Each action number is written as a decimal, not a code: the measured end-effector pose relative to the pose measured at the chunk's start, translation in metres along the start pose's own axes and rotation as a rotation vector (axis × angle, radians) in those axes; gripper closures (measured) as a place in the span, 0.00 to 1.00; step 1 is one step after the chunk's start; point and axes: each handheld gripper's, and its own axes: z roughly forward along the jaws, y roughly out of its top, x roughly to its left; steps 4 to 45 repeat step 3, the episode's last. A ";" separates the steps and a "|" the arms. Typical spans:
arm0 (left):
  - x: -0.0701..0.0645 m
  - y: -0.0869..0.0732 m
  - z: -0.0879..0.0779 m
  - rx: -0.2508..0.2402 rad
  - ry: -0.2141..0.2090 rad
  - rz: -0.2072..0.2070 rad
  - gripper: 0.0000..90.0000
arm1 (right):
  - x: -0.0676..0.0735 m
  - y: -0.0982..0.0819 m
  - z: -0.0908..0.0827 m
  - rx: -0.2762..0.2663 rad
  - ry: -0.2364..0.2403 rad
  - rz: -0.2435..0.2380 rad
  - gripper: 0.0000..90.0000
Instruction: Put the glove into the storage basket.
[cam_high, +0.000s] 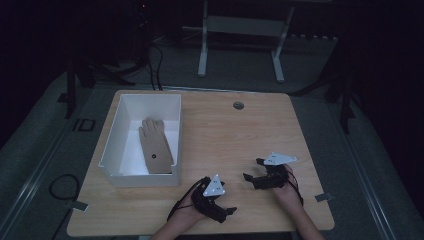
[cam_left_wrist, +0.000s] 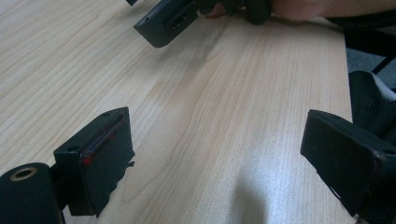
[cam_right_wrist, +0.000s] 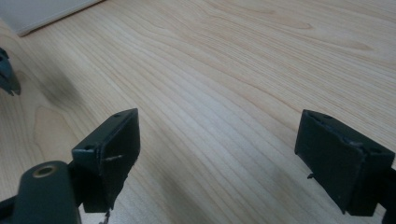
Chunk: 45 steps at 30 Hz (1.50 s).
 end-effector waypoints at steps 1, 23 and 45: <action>0.000 0.000 0.000 0.000 0.001 0.002 0.11 | 0.000 0.000 0.000 -0.001 0.001 0.003 0.16; -0.001 0.000 0.000 0.003 0.001 0.006 0.11 | 0.000 0.000 0.000 0.001 -0.003 0.000 0.16; -0.001 0.000 0.000 0.003 0.001 0.006 0.11 | 0.000 0.000 0.000 0.001 -0.003 0.000 0.16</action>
